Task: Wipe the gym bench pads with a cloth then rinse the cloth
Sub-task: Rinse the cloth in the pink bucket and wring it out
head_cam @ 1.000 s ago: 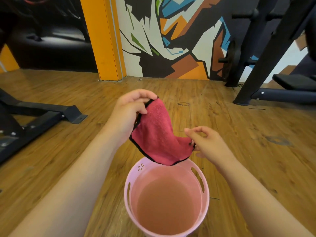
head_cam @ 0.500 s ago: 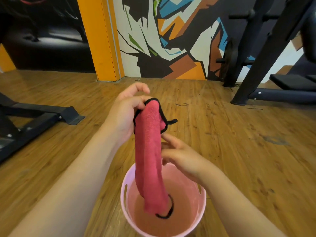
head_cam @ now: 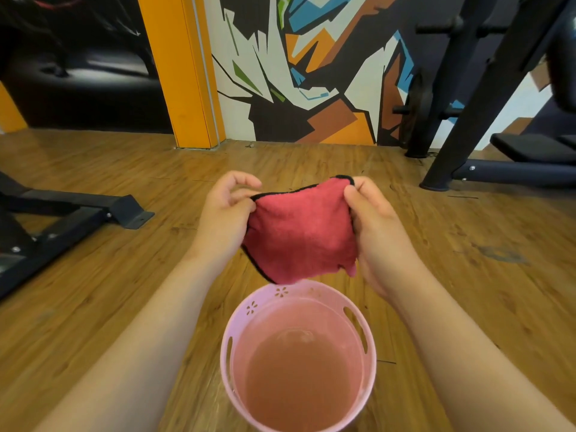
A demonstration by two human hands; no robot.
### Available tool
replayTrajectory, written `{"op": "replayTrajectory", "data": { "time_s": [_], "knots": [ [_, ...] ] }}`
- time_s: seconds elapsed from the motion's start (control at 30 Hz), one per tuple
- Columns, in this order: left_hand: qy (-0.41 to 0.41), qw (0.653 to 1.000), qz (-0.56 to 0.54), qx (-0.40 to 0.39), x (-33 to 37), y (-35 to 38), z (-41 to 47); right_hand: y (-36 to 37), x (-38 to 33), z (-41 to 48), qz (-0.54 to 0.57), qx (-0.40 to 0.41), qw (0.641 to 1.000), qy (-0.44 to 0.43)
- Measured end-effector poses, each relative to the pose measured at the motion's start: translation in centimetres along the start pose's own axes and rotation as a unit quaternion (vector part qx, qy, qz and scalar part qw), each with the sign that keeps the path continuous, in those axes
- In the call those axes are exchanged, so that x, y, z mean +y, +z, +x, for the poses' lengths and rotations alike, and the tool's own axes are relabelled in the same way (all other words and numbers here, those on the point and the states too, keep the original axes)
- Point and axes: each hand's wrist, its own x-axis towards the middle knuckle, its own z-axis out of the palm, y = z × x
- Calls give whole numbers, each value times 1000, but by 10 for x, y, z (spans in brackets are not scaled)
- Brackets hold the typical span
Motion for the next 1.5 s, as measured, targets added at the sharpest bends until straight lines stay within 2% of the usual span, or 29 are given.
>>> {"op": "replayTrajectory", "data": {
  "time_s": [0.13,0.23,0.3,0.4,0.47,0.5,0.6,0.77,0.87,1.0,1.07,1.13,1.27,1.37,1.5],
  "knots": [
    [-20,1000,-19,5,-26,13,-7,8,-7,-1,139,-19,990,2],
    [-154,980,-85,-91,-58,22,-18,8,-9,-1,198,-29,979,24],
    [-287,931,-157,-163,-71,26,-33,6,-11,-1,219,-27,975,29],
    [-448,813,-278,-248,-84,35,-57,4,-14,1,241,-7,970,26],
    [-497,754,-318,-289,-83,40,-66,2,-13,3,235,12,972,24],
    [-493,749,-325,-300,-79,42,-67,0,-12,4,223,22,974,27],
    [-426,791,-346,-270,-67,44,-56,-9,-8,5,171,61,983,38],
    [-333,904,-254,-90,-49,19,-21,-31,7,6,109,93,989,48],
    [-289,929,-231,-17,-38,4,-7,-46,17,3,-6,53,996,75],
    [-202,978,-51,4,-27,-11,-1,-52,25,3,-85,57,989,109],
    [-178,984,-6,29,-27,-13,0,-53,26,4,-86,96,986,110],
    [-166,985,-9,49,-26,-13,1,-56,27,5,-81,125,982,116],
    [-168,986,5,9,-25,-15,4,-61,28,7,-95,84,985,115],
    [-173,982,76,-20,-31,-15,6,-64,32,9,-187,78,974,102],
    [-140,968,209,-21,-35,-13,7,-66,38,11,-310,115,942,63]
  ]
}}
